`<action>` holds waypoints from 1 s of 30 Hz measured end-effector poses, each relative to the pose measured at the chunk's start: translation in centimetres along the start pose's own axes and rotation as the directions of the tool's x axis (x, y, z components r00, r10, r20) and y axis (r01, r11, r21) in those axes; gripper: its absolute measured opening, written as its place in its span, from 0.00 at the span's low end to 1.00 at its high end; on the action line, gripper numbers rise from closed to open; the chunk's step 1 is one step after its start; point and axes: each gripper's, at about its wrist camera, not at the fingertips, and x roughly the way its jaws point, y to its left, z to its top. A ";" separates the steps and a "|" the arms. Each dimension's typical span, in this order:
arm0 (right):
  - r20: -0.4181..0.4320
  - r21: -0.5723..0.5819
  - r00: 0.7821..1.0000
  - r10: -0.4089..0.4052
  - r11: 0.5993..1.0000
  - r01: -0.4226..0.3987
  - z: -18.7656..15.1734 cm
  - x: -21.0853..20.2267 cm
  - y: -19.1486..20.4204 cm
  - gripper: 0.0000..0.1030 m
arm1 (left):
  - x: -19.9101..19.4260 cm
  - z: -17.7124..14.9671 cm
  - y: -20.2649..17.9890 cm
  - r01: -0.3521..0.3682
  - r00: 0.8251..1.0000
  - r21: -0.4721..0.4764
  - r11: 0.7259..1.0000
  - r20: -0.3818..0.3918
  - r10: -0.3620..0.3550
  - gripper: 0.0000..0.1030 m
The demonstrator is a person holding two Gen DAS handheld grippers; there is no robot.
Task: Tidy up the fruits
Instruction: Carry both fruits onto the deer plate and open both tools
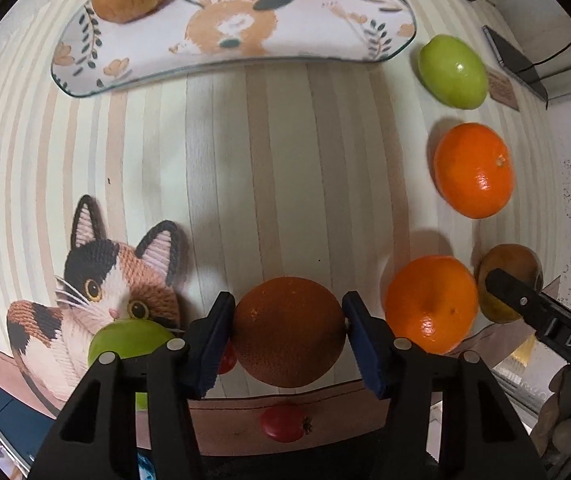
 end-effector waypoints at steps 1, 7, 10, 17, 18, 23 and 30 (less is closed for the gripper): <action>0.005 -0.011 1.000 -0.008 1.000 0.008 -0.1 -0.3 0.1 0.66 | -0.5 0.0 -0.2 0.003 1.000 0.002 1.000 0.011 -0.003 0.51; 0.077 -0.052 0.996 0.036 0.998 -0.032 0.3 -4.1 2.2 0.65 | -6.4 0.8 -0.3 0.064 0.991 -0.008 0.998 0.122 -0.063 0.51; 0.115 -0.109 0.989 0.093 0.991 -0.081 1.3 -6.9 5.1 0.65 | -10.1 2.4 1.2 0.075 0.980 -0.025 0.997 0.185 -0.070 0.51; 0.145 -0.279 0.981 0.129 0.957 -0.085 6.1 -7.4 14.8 0.65 | -13.3 8.6 6.8 -0.023 0.970 -0.107 0.994 0.240 0.048 0.51; 0.146 -0.292 0.982 0.119 0.954 -0.072 6.9 -6.8 16.1 0.65 | -13.0 9.5 7.8 -0.036 0.971 -0.120 0.992 0.231 0.063 0.51; 0.125 -0.350 0.992 0.018 0.936 0.027 11.4 -2.3 20.9 0.65 | -9.9 13.3 11.7 -0.086 0.982 -0.189 0.978 0.152 0.116 0.51; 0.092 -0.347 0.993 -0.068 0.933 0.096 13.5 1.3 21.2 0.66 | -6.4 15.8 13.3 -0.122 0.987 -0.204 0.971 0.078 0.140 0.52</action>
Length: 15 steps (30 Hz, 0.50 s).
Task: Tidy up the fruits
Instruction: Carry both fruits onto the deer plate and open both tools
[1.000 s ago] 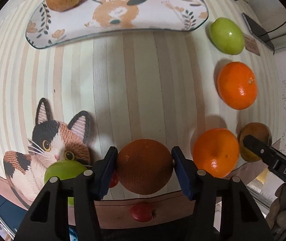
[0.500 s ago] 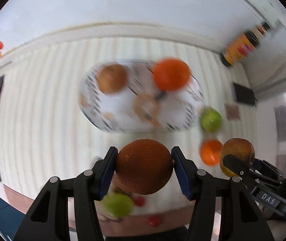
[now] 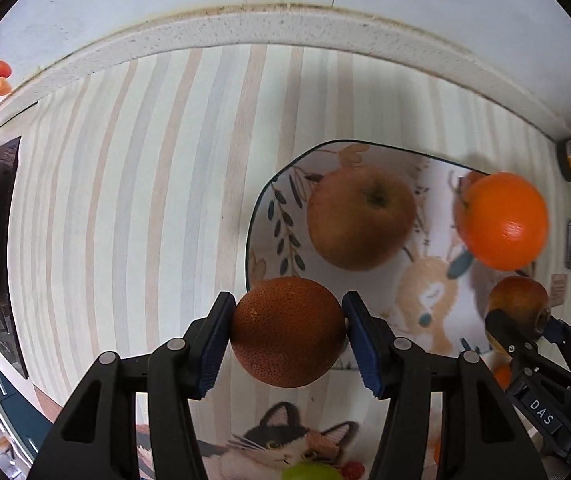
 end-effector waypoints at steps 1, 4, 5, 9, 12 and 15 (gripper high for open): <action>-0.008 0.004 1.000 -0.006 1.000 0.006 0.0 0.4 -0.1 0.66 | 0.3 0.1 -0.1 -0.004 1.000 0.005 1.000 -0.006 0.004 0.52; -0.021 0.017 1.000 -0.005 1.000 0.006 0.2 1.5 -0.4 0.66 | 1.1 0.3 -0.3 -0.018 1.000 0.007 1.000 -0.021 0.018 0.52; -0.024 0.024 1.000 0.001 1.000 0.000 0.3 1.7 -0.5 0.66 | 1.4 0.3 -0.3 -0.018 1.000 0.005 1.000 -0.023 0.018 0.52; -0.021 0.048 0.999 0.024 0.999 -0.023 0.8 1.7 -1.1 0.88 | 1.4 0.8 -0.2 0.002 0.999 -0.036 0.999 -0.045 -0.003 0.53; -0.006 0.059 1.000 0.031 0.998 -0.030 1.4 0.7 -1.5 0.89 | 0.5 1.0 0.2 0.020 1.000 -0.043 0.999 -0.023 -0.021 0.68; -0.007 0.071 0.999 0.034 0.997 -0.033 1.4 -0.1 -2.0 0.93 | -0.8 0.7 0.6 0.039 0.999 -0.049 0.998 0.000 -0.039 0.82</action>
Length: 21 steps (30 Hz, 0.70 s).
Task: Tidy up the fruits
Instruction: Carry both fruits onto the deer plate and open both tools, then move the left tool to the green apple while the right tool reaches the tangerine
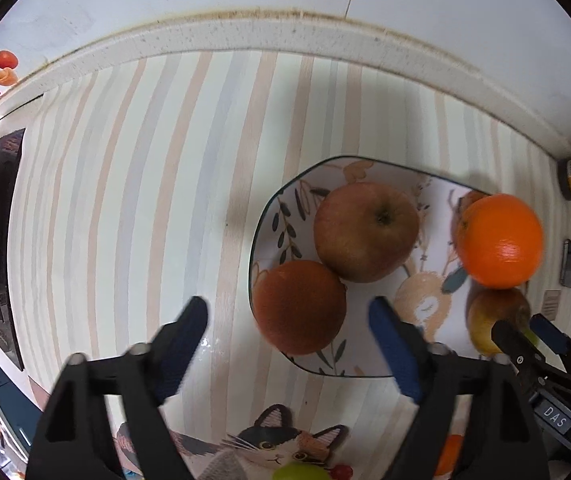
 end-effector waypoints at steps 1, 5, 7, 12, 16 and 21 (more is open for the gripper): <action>0.001 0.001 1.000 -0.001 1.000 0.001 -0.1 -0.3 -0.1 0.93 | -0.4 -0.1 0.2 0.009 1.000 -0.003 1.000 0.000 -0.009 0.82; 0.017 -0.022 1.000 -0.017 1.000 0.018 -1.4 -2.1 0.4 0.93 | -2.3 -1.6 0.9 0.016 0.999 -0.007 1.000 0.036 -0.016 0.82; 0.023 -0.043 1.000 -0.021 0.999 0.022 -2.6 -3.2 0.5 0.93 | -3.1 -2.9 1.1 0.015 0.999 0.000 1.000 0.050 -0.015 0.82; 0.042 -0.088 0.998 -0.040 0.995 0.044 -5.0 -5.3 1.9 0.93 | -5.1 -6.7 0.6 0.009 0.997 0.031 0.999 0.078 -0.011 0.82; 0.078 -0.109 0.996 -0.040 0.993 0.049 -7.5 -7.7 3.0 0.93 | -7.9 -9.8 0.5 0.005 0.991 0.050 0.999 0.131 -0.012 0.82; 0.136 -0.104 0.990 -0.040 0.993 0.054 -10.5 -11.2 3.4 0.93 | -11.1 -13.0 -0.2 -0.015 0.977 0.088 0.996 0.213 -0.005 0.82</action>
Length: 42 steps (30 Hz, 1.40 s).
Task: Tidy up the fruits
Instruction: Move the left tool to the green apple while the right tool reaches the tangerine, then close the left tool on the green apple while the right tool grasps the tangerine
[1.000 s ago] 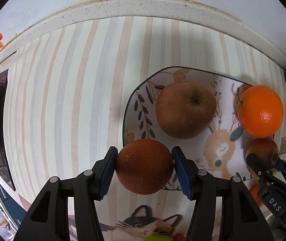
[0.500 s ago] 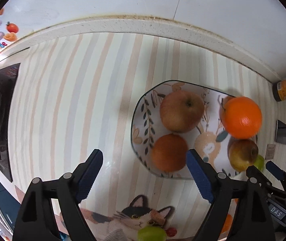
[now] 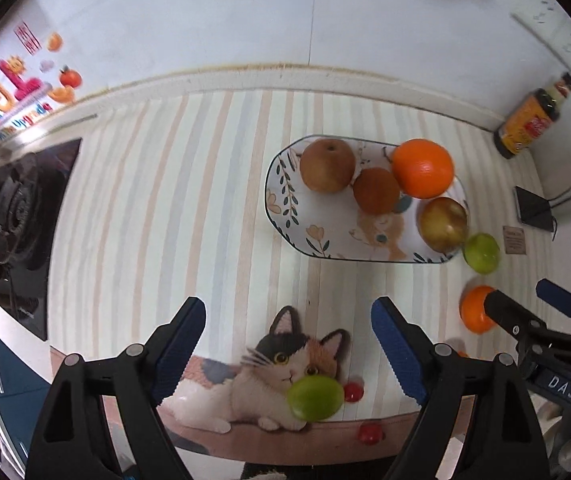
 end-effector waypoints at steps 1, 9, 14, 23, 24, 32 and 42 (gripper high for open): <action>0.013 0.002 1.000 -0.001 1.000 0.001 -0.3 -0.7 0.0 0.93 | -0.7 -0.4 -0.1 0.000 1.000 0.005 1.000 0.015 0.000 0.82; 0.112 0.023 0.994 -0.012 1.000 0.009 -3.5 -6.0 -0.1 0.93 | -5.2 -3.3 -0.3 0.025 0.995 0.015 1.000 0.098 -0.027 0.82; 0.169 0.026 0.986 -0.010 1.000 0.006 -5.6 -9.6 0.4 0.93 | -7.5 -4.9 -0.7 0.033 0.989 0.032 0.999 0.144 -0.037 0.82; 0.233 0.038 0.973 -0.006 0.999 -0.003 -8.2 -13.5 0.7 0.93 | -10.1 -6.8 -0.7 0.045 0.980 0.040 0.998 0.191 -0.052 0.82; 0.234 0.041 0.972 -0.002 0.999 -0.008 -8.3 -13.6 0.6 0.95 | -10.1 -6.9 -0.6 0.051 0.980 0.038 0.998 0.191 -0.057 0.82; 0.126 0.093 0.991 0.053 0.994 -0.065 -9.2 -9.1 -1.5 0.97 | -5.7 -7.5 -0.3 0.064 0.994 0.034 0.997 0.082 -0.066 0.97; -0.136 0.190 0.986 0.100 0.979 -0.073 -10.9 4.2 -4.8 0.97 | 6.3 -9.1 -1.7 0.036 0.981 0.030 0.999 -0.190 -0.029 0.97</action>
